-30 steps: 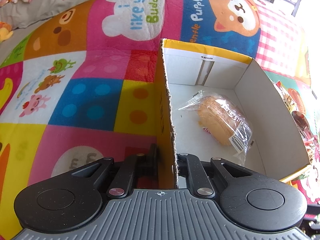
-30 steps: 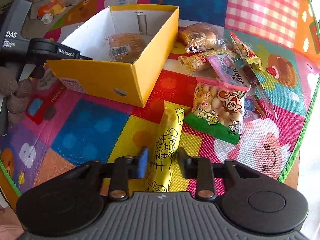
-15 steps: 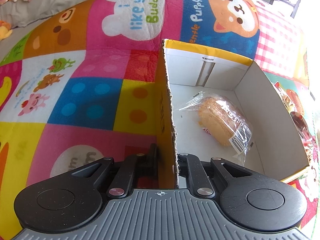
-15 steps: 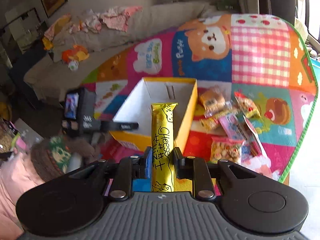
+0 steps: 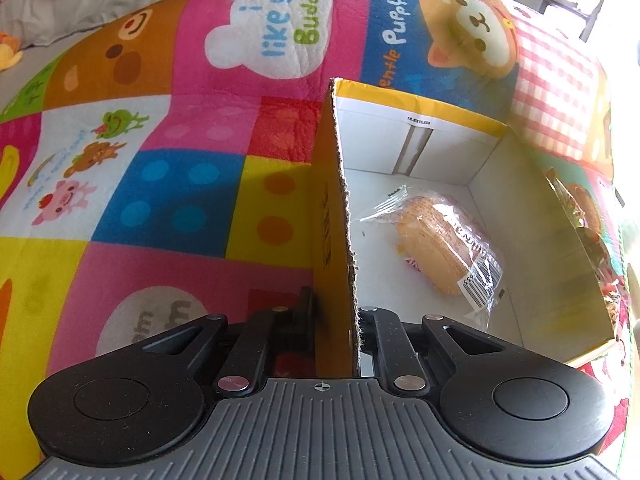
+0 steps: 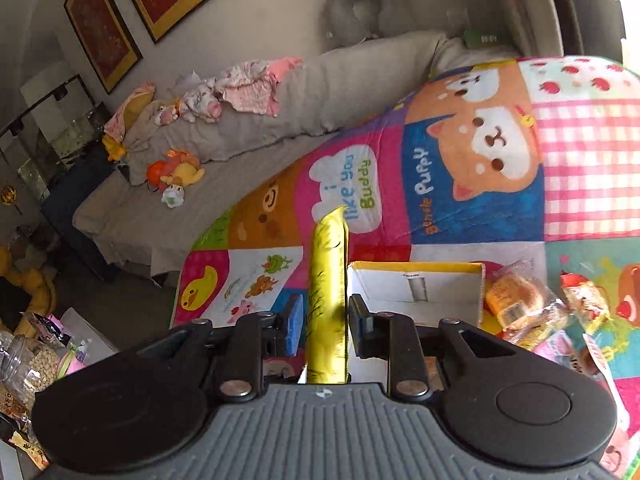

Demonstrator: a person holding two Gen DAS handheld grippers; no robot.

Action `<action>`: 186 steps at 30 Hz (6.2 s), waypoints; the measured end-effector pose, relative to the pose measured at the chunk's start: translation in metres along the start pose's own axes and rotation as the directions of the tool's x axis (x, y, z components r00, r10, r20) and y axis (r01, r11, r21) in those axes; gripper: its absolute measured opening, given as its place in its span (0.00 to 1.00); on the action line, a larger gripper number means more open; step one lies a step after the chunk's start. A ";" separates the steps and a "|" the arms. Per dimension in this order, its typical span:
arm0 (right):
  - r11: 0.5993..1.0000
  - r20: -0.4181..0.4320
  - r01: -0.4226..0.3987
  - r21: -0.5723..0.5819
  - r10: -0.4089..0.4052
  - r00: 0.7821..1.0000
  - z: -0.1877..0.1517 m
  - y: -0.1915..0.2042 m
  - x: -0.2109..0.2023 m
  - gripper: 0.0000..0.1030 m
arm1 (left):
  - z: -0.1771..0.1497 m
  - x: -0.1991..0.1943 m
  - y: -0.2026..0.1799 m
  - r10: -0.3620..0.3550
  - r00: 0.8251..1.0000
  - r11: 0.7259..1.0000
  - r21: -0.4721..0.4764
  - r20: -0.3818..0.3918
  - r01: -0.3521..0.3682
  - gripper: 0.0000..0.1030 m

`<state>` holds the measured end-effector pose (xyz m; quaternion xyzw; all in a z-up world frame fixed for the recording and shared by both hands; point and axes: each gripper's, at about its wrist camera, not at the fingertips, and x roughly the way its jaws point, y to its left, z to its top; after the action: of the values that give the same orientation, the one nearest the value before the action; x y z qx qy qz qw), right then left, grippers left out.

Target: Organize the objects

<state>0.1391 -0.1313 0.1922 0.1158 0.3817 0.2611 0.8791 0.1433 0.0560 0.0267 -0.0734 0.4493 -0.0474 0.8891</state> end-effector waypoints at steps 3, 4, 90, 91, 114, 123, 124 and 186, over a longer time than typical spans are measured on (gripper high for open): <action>1.000 -0.029 -0.009 0.019 0.010 1.000 -0.003 -0.002 0.014 0.24 | 0.000 0.000 0.000 -0.005 1.000 1.000 -0.002 0.000 0.005 0.13; 1.000 -0.034 -0.007 0.022 0.008 0.999 -0.005 -0.004 0.014 0.24 | 0.000 0.000 0.000 -0.004 1.000 1.000 -0.003 0.000 0.004 0.13; 0.993 0.063 0.088 -0.079 -0.083 0.995 -0.023 -0.003 -0.045 0.55 | -0.001 -0.001 0.000 0.004 1.000 1.000 -0.012 0.012 -0.004 0.13; 0.994 0.056 0.088 -0.068 -0.084 0.995 -0.022 -0.005 -0.039 0.55 | -0.002 -0.001 0.000 0.003 1.000 1.000 -0.013 0.013 -0.003 0.13; 0.943 -0.032 0.313 0.108 -0.312 0.950 -0.031 -0.117 -0.003 0.74 | -0.003 -0.001 -0.003 0.011 1.000 1.000 -0.015 0.023 -0.010 0.13; 0.917 -0.044 0.362 0.169 -0.360 0.932 0.001 -0.176 0.060 0.51 | -0.004 -0.002 -0.004 0.019 0.999 1.000 -0.006 0.029 -0.019 0.13; 0.915 -0.044 0.369 0.162 -0.367 0.929 0.005 -0.178 0.069 0.48 | -0.004 -0.002 -0.004 0.020 0.999 1.000 -0.005 0.029 -0.020 0.13; 0.854 -0.184 0.359 0.377 -0.311 0.932 -0.091 -0.280 -0.001 0.40 | -0.009 -0.003 0.001 0.001 0.999 1.000 -0.029 0.047 0.001 0.13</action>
<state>0.1758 -0.3657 0.0178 0.2111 0.4923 0.0257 0.8440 0.1343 0.0567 0.0238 -0.0871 0.4289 -0.0393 0.8983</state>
